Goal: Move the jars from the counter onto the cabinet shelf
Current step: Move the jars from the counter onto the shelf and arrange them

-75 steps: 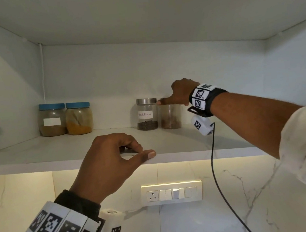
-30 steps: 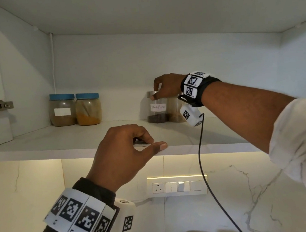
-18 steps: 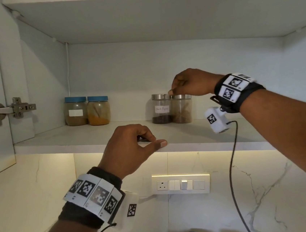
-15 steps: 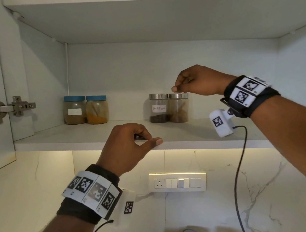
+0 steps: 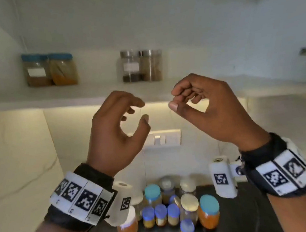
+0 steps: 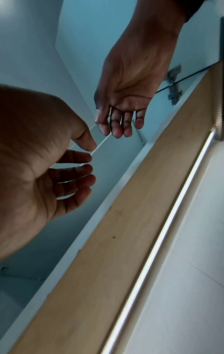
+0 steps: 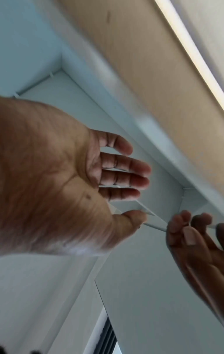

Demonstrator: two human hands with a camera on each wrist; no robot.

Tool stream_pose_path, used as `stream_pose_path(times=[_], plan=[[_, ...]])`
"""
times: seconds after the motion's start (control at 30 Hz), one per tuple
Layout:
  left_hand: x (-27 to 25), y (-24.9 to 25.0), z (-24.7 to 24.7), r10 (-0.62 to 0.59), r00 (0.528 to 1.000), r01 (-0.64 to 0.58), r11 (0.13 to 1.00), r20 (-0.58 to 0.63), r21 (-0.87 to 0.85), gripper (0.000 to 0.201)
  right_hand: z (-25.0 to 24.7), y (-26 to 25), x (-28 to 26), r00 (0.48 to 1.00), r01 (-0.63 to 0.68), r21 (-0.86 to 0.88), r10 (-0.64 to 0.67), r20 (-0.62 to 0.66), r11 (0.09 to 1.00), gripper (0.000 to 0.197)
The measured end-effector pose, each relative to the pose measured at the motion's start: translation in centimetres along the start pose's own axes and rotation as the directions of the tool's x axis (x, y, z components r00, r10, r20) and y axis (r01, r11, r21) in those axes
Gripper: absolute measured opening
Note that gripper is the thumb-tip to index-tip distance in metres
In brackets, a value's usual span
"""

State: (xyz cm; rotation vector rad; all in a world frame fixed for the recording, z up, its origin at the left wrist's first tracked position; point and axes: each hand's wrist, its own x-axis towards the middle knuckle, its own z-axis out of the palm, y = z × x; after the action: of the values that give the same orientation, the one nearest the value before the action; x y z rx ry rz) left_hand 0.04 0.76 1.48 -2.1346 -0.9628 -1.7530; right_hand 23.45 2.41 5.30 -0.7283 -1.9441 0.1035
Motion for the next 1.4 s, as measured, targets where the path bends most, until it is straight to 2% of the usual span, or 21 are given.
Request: stream_pose_path(times=[0.1, 0.2, 0.27, 0.37, 0.47, 0.5, 0.57, 0.63, 0.8, 0.87, 0.9, 1.0, 1.1, 1.2, 1.3, 1.4], plan=[[-4.7, -0.9, 2.0, -0.084, 0.989, 0.09, 0.995, 0.118, -0.043, 0.02, 3.1, 2.9, -6.7, 0.996, -0.09, 0.08, 0.088, 0.033, 0.993, 0.016], [-11.3, -3.6, 4.4, -0.224, 0.925, 0.226, 0.974, 0.306, 0.031, 0.021, 7.1, 8.2, -14.0, 0.942, -0.32, 0.105, 0.305, 0.138, 0.942, 0.012], [-15.9, -5.9, 5.8, -0.348, 0.842, 0.336, 0.936, 0.413, 0.105, 0.028, 9.5, 12.2, -18.6, 0.882, -0.46, 0.081, 0.444, 0.16, 0.884, 0.015], [-22.8, -9.2, 7.3, -0.521, 0.687, 0.451, 0.852, 0.507, 0.264, 0.048, 12.7, 17.6, -24.6, 0.746, -0.658, 0.034, 0.645, 0.167, 0.752, 0.019], [-27.6, -11.3, 8.1, -0.692, 0.532, 0.543, 0.721, 0.487, 0.431, 0.065, 15.3, 21.1, -28.8, 0.628, -0.759, -0.052, 0.751, 0.204, 0.648, 0.029], [-28.7, -11.8, 8.3, -0.747, 0.484, 0.576, 0.664, 0.456, 0.477, 0.07, 16.1, 21.6, -29.6, 0.617, -0.761, -0.085, 0.759, 0.21, 0.643, 0.034], [-30.7, -12.7, 8.7, -0.835, 0.38, 0.624, 0.55, 0.399, 0.555, 0.082, 17.1, 22.3, -31.1, 0.642, -0.727, -0.143, 0.738, 0.207, 0.672, 0.045], [-32.2, -13.8, 9.0, -0.874, 0.306, 0.64, 0.482, 0.378, 0.598, 0.095, 17.8, 22.7, -31.7, 0.659, -0.698, -0.195, 0.724, 0.203, 0.689, 0.057], [-33.4, -16.5, 10.0, -0.898, 0.234, 0.699, 0.422, 0.374, 0.576, 0.107, 18.7, 23.8, -30.3, 0.648, -0.687, -0.317, 0.749, 0.139, 0.653, 0.085], [-33.8, -17.5, 10.4, -0.908, 0.203, 0.73, 0.39, 0.367, 0.561, 0.103, 18.9, 24.3, -29.1, 0.616, -0.69, -0.372, 0.774, 0.15, 0.621, 0.093], [-34.1, -17.9, 10.6, -0.912, 0.192, 0.749, 0.375, 0.363, 0.546, 0.099, 19.1, 24.5, -28.5, 0.584, -0.694, -0.403, 0.794, 0.171, 0.597, 0.096], [-35.0, -18.6, 11.3, -0.912, 0.212, 0.806, 0.366, 0.352, 0.464, 0.083, 19.7, 25.4, -27.4, 0.49, -0.648, -0.553, 0.842, 0.224, 0.524, 0.096], [-35.7, -18.7, 11.6, -0.907, 0.227, 0.813, 0.377, 0.354, 0.443, 0.079, 20.4, 26.1, -27.5, 0.471, -0.525, -0.671, 0.835, 0.283, 0.523, 0.087], [-36.1, -19.0, 11.6, -0.902, 0.237, 0.807, 0.389, 0.36, 0.444, 0.082, 20.9, 26.7, -27.6, 0.442, -0.522, -0.696, 0.854, 0.274, 0.493, 0.091], [-36.2, -19.0, 11.5, -0.9, 0.237, 0.801, 0.394, 0.365, 0.451, 0.081, 21.0, 27.0, -27.5, 0.438, -0.564, -0.666, 0.861, 0.26, 0.488, 0.094], [-36.0, -18.6, 11.1, -0.897, 0.26, 0.808, 0.405, 0.358, 0.427, 0.08, 20.6, 27.2, -27.8, 0.47, -0.594, -0.622, 0.848, 0.247, 0.51, 0.09]])
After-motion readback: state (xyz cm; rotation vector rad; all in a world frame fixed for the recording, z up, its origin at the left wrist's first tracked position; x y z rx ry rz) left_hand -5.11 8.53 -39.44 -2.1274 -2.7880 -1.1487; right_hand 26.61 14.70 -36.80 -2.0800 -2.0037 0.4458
